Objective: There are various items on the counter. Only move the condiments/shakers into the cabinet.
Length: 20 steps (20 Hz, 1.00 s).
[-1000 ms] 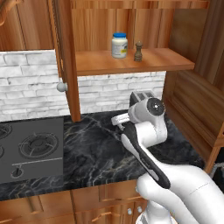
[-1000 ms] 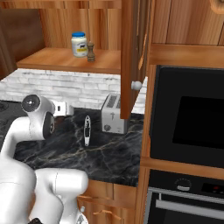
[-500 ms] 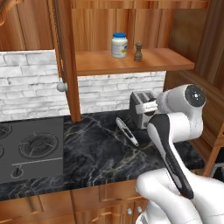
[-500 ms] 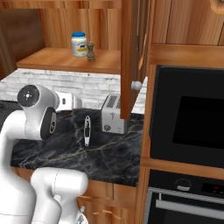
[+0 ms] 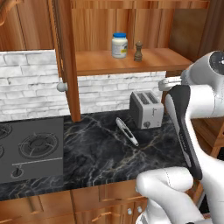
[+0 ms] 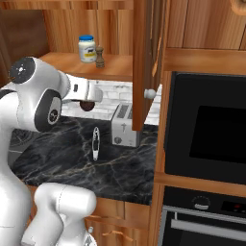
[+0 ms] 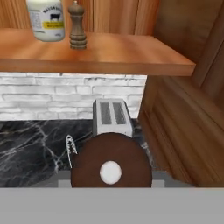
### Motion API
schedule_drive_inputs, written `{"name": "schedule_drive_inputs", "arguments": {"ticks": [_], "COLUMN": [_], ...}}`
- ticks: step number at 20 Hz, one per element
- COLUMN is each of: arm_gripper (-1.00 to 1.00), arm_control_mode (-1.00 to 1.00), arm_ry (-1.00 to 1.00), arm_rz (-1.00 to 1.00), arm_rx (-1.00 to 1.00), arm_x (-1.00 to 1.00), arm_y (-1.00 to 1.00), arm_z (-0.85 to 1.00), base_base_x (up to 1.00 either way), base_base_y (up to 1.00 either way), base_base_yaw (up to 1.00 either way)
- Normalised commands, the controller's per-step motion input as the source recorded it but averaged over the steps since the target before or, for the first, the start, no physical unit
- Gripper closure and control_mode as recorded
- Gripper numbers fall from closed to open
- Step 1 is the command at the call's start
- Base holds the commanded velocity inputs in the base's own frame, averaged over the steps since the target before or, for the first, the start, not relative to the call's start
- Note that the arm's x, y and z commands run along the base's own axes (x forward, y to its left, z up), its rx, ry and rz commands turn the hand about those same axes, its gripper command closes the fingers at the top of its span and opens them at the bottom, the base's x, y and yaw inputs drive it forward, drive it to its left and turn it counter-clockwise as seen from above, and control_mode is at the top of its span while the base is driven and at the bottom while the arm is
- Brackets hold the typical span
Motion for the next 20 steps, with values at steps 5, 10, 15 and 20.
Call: {"name": "schedule_drive_inputs", "arguments": {"ticks": [5, 10, 15, 20], "arm_gripper": [1.00, 1.00, 1.00, 1.00], "arm_control_mode": [-1.00, -1.00, -1.00, -1.00], "arm_ry": [-0.04, -0.06, -0.04, -0.06], "arm_rz": [-0.13, -0.01, 0.03, 0.03], "arm_rx": [0.00, 0.01, 0.05, 0.02], "arm_x": [-0.02, 0.00, 0.08, 0.19], "arm_y": [-0.32, -0.09, -0.19, -0.14], "arm_z": [0.20, 0.14, 0.41, 0.38], "base_base_x": [0.00, 0.00, 0.00, 0.00], "base_base_y": [0.00, 0.00, 0.00, 0.00], "base_base_yaw": [0.00, 0.00, 0.00, 0.00]}}
